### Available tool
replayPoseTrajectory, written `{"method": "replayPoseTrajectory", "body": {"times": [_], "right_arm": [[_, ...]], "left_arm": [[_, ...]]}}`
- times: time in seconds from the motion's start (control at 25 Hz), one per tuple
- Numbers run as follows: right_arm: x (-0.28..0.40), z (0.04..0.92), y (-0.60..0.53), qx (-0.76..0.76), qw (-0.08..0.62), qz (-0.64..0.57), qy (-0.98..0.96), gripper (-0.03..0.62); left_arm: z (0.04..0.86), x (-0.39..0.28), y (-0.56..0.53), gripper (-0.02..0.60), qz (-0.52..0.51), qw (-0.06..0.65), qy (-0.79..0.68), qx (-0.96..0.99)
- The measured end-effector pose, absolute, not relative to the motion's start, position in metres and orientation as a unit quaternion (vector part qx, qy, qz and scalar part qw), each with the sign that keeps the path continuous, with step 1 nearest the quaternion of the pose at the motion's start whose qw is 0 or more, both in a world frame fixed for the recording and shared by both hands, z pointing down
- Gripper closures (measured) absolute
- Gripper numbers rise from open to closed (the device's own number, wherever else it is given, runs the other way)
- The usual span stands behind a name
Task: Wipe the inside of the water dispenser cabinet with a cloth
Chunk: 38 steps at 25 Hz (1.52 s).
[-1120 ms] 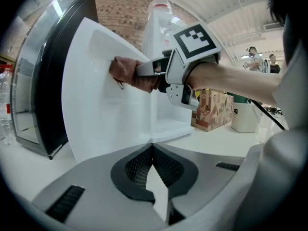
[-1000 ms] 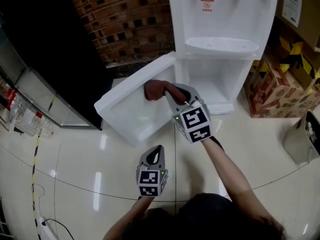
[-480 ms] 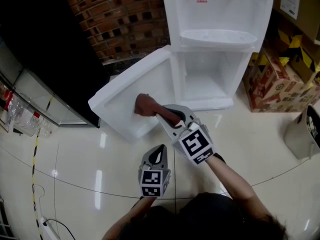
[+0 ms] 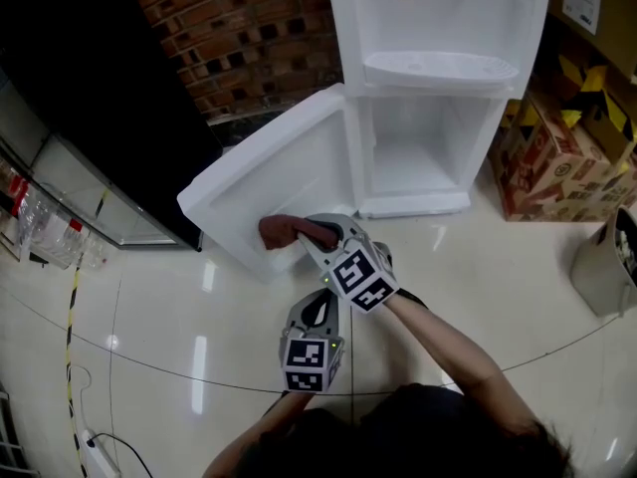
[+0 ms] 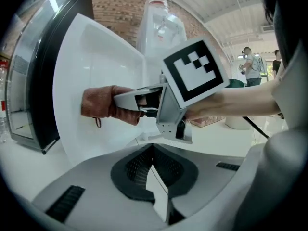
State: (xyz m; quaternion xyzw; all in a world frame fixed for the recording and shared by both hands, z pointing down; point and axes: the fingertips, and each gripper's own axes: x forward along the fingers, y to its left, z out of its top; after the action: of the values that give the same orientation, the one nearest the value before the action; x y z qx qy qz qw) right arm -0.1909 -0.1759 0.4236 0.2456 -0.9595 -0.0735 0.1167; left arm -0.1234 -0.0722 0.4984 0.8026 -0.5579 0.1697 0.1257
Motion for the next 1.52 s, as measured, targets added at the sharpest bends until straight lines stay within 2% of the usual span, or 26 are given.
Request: {"method": "replayPoseTrajectory", "body": {"times": [0.2,0.52,0.8,1.16,1.52], "right_arm": [[-0.141,0.440,-0.235,0.327,0.140,-0.049,-0.933,0.513],[-0.067,0.449,-0.276,0.421,0.138,-0.005,-0.896,0.513],[-0.070,0.445,-0.269,0.417,0.133,-0.010,-0.899,0.513],[-0.073,0.464,-0.205,0.412,0.114,0.029,-0.904,0.514],[-0.042,0.473,-0.169,0.439,0.103,0.065,-0.890,0.516]], "left_arm": [[0.499,-0.124,-0.072,0.595,0.171,0.127,-0.557,0.803],[0.502,-0.129,-0.072,0.595,0.173,0.127,-0.563,0.798],[0.499,-0.129,-0.072,0.595,0.172,0.125,-0.564,0.798],[0.498,-0.128,-0.074,0.595,0.170,0.121,-0.561,0.801],[0.504,-0.114,-0.077,0.595,0.167,0.122,-0.550,0.809]]}}
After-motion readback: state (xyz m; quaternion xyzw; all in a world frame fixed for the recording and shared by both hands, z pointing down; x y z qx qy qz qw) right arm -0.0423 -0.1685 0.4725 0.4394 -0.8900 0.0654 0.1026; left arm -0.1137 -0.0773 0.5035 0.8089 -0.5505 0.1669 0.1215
